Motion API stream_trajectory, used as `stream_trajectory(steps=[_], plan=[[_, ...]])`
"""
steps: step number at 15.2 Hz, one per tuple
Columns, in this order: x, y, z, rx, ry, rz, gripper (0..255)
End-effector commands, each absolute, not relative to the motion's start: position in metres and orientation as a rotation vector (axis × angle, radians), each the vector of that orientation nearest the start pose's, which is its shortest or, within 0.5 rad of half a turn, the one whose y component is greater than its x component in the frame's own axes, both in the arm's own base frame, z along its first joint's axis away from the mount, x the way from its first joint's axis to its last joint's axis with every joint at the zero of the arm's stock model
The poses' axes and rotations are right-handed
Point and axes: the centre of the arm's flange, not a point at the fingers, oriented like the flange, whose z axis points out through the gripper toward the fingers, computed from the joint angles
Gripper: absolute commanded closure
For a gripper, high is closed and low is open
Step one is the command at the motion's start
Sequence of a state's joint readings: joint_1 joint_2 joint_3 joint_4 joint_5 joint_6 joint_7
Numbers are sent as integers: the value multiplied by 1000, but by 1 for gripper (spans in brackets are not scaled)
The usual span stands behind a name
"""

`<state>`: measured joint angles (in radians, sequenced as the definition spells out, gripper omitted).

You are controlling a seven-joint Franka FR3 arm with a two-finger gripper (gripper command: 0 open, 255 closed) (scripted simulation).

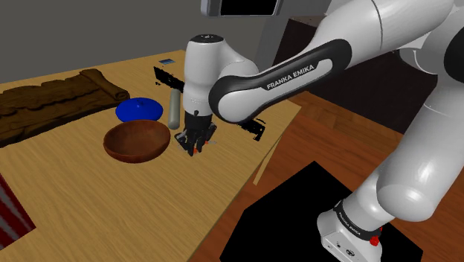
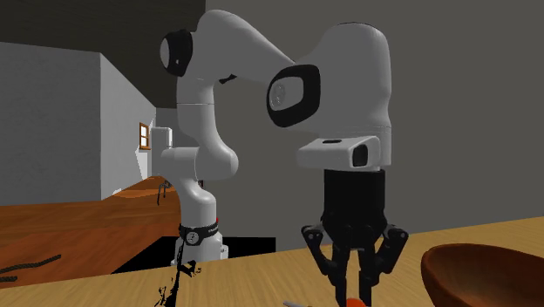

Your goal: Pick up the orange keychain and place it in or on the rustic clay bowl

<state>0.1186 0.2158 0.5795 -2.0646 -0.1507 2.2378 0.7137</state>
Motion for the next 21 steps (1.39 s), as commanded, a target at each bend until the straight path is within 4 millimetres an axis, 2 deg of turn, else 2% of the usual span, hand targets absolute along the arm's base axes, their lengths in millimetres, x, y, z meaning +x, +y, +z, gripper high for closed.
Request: stream_trajectory(steps=[1, 21], plan=[[450, 361, 354, -3143, -107, 7, 255], [450, 361, 459, -3143, -107, 7, 255]])
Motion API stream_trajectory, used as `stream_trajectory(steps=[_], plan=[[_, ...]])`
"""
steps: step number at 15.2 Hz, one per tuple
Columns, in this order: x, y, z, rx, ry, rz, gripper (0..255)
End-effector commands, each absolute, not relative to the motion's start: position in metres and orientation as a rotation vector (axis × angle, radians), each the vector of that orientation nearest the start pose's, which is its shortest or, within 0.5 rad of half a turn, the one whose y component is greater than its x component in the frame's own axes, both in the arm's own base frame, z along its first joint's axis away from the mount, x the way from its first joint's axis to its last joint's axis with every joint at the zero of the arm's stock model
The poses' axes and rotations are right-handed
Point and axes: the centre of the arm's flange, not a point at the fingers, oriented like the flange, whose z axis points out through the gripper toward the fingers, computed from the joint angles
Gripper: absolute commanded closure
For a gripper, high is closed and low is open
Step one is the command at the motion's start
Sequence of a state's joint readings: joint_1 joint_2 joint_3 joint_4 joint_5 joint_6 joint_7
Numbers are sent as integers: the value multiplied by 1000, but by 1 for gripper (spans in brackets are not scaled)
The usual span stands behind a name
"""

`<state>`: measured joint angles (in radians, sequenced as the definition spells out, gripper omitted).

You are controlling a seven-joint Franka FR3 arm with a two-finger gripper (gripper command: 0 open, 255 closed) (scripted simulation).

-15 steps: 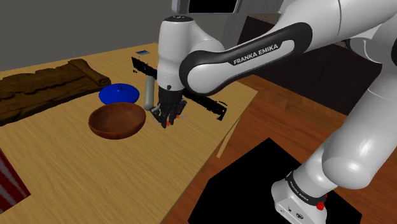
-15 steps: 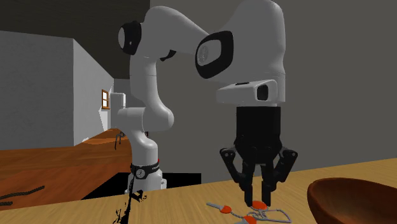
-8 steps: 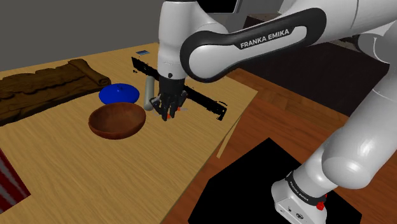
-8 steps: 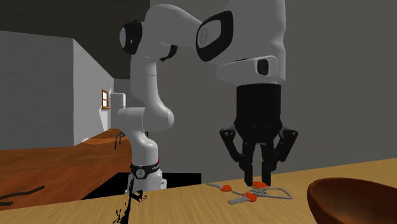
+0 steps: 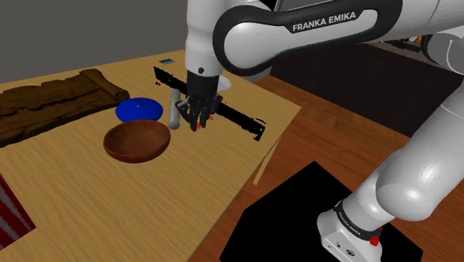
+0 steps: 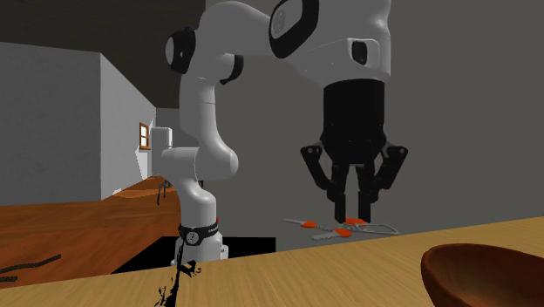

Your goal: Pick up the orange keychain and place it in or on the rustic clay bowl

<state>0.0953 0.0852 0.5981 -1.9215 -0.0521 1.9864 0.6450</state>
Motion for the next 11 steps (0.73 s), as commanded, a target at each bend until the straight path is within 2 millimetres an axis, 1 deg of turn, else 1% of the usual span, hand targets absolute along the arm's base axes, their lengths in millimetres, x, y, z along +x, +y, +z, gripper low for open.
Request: stream_trajectory(steps=[1, 5, 6, 11], plan=[[450, 361, 464, -3143, -107, 7, 255], [450, 361, 486, -3143, -107, 7, 255], [449, 361, 486, -3143, -107, 7, 255], [462, 426, 489, -3143, -107, 7, 255]])
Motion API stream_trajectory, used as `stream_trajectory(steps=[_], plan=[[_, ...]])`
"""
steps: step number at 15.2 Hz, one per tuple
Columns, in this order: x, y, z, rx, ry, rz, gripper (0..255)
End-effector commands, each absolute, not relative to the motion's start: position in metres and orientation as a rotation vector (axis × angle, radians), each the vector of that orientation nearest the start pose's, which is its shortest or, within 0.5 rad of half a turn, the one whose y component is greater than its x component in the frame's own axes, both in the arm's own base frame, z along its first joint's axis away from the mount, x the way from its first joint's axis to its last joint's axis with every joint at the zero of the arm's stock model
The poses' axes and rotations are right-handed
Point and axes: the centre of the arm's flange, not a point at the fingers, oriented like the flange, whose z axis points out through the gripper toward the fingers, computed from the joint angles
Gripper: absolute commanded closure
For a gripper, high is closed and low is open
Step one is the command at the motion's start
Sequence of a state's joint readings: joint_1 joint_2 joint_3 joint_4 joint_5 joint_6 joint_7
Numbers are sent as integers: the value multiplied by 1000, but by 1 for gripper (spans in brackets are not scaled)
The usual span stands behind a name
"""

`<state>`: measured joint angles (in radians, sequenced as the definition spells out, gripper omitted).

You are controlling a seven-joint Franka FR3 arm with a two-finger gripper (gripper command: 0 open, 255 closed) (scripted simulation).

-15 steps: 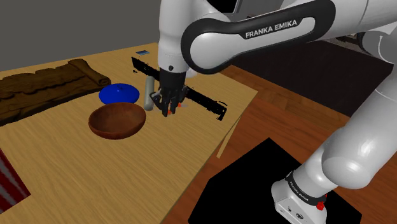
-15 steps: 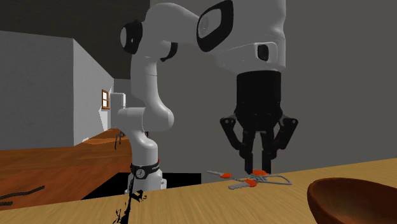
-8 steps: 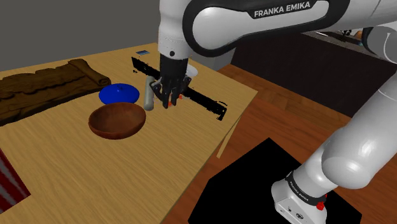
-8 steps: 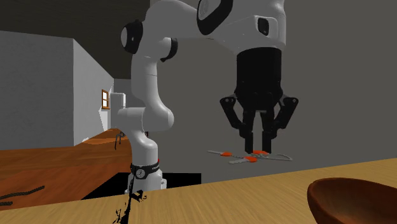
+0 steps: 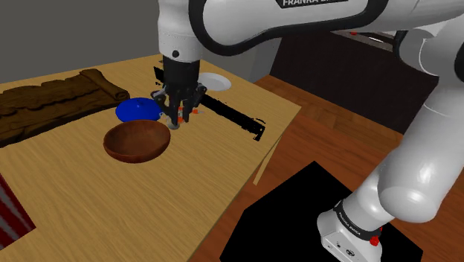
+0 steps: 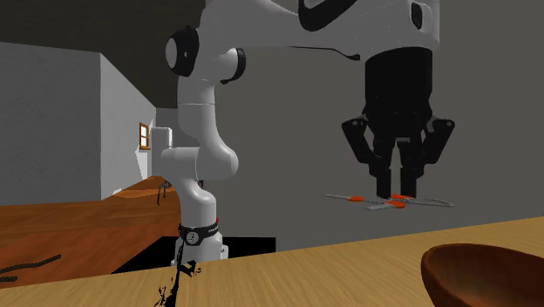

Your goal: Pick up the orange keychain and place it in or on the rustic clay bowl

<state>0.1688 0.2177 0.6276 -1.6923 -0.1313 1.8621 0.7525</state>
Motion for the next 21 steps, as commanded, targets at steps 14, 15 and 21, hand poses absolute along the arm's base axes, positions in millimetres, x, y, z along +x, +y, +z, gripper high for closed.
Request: stream_trajectory(steps=[14, 15, 21], plan=[[482, 528, 462, -3143, -107, 7, 255], [482, 528, 457, -3143, -107, 7, 255], [482, 528, 425, -3143, -107, 7, 255]])
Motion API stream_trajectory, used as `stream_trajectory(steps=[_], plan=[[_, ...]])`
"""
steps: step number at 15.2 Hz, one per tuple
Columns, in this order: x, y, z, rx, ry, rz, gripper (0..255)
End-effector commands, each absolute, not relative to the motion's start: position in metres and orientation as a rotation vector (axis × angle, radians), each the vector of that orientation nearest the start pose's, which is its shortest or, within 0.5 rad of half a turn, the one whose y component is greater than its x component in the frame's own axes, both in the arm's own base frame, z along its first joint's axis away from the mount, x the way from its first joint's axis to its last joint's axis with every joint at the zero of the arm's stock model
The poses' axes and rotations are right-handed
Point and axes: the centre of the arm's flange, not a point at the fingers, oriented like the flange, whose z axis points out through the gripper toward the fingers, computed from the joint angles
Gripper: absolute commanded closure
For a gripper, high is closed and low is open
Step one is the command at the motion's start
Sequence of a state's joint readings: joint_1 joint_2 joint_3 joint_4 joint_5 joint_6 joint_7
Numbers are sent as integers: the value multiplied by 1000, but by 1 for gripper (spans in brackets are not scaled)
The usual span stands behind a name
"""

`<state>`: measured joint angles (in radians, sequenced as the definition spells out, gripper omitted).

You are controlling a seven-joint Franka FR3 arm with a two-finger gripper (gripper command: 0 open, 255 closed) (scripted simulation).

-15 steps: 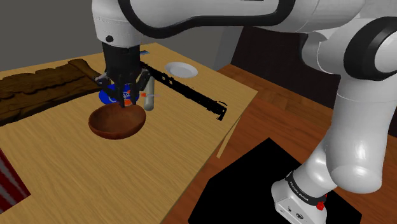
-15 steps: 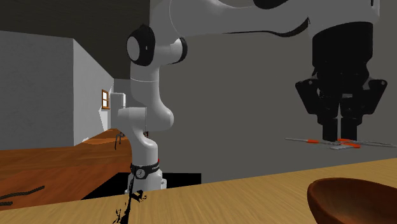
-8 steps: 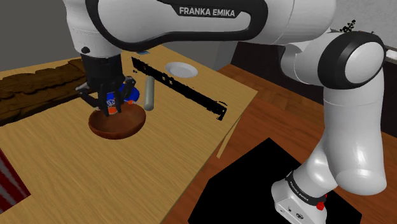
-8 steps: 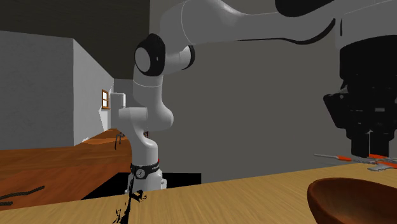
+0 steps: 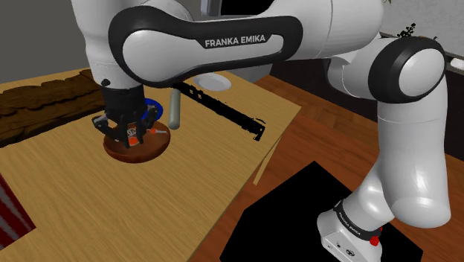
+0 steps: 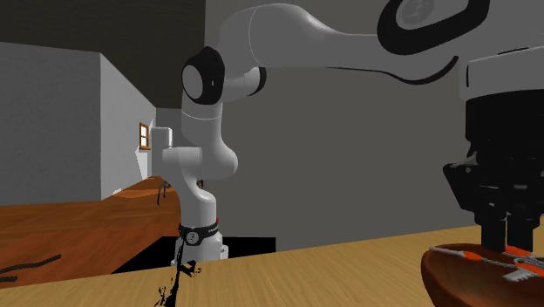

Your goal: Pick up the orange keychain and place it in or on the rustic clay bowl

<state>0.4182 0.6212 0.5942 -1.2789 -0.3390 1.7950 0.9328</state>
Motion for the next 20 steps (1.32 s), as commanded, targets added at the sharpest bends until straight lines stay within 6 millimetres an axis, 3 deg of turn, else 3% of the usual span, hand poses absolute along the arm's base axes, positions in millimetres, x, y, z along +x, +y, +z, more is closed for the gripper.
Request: stream_trajectory(steps=[1, 9, 10, 15, 19, 20], plan=[[482, 528, 416, -3143, -107, 7, 255], [482, 528, 416, -3143, -107, 7, 255], [482, 528, 416, -3143, -107, 7, 0], [482, 528, 416, -3143, -107, 7, 0], [483, 528, 466, -3143, -107, 7, 0], [483, 528, 466, -3143, -107, 7, 0]])
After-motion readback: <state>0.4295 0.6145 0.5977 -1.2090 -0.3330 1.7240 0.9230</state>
